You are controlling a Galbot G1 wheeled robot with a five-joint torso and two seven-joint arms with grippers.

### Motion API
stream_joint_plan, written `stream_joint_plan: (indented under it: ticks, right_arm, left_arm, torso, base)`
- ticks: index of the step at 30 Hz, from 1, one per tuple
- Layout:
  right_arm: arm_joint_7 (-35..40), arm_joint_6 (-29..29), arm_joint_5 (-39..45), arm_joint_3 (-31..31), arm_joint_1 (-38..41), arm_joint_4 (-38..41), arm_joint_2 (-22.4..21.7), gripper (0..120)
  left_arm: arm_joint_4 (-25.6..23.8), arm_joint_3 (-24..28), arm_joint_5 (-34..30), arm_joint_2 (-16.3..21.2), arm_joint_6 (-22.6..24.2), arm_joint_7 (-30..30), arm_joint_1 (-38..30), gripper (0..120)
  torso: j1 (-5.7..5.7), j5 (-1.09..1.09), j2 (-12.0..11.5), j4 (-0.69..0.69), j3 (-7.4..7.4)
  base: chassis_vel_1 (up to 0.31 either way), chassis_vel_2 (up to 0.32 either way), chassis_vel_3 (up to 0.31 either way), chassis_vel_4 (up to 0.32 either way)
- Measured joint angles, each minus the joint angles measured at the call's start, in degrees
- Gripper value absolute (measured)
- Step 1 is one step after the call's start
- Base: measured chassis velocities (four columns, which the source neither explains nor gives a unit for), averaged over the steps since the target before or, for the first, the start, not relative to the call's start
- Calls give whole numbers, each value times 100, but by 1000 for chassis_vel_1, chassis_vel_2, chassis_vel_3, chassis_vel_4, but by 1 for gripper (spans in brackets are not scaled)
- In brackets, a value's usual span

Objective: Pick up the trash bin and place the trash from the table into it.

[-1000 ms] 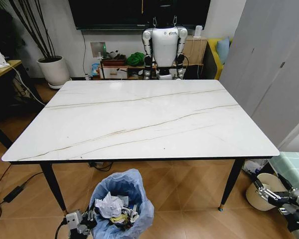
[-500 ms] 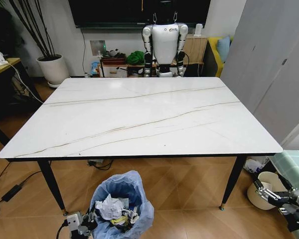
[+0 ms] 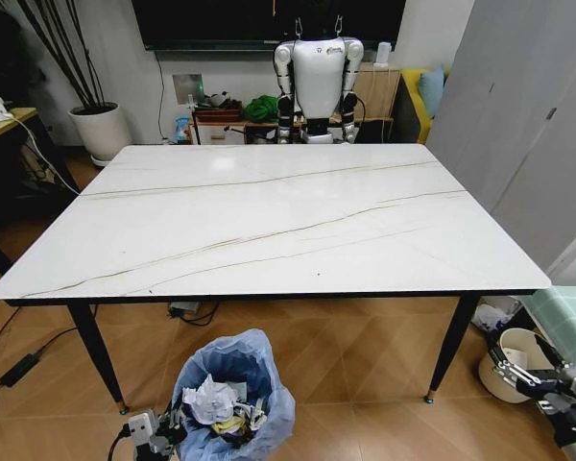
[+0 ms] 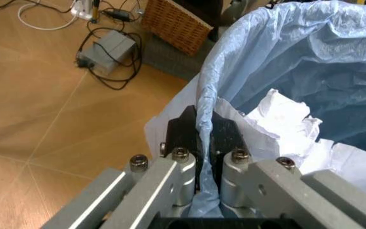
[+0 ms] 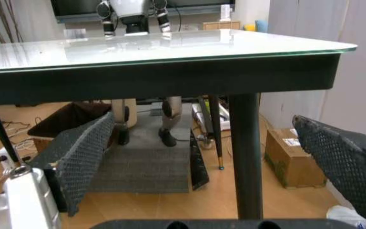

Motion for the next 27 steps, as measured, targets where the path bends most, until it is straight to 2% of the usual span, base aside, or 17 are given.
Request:
stream_joint_plan:
  ticks: [27]
  right_arm:
    - [0, 0, 0, 0, 0, 0, 0, 100]
  left_arm:
    - [314, -26, -174, -66, 13, -29, -145, 0]
  torso:
    - [-294, 0, -685, 0, -391]
  base:
    - [0, 0, 0, 0]
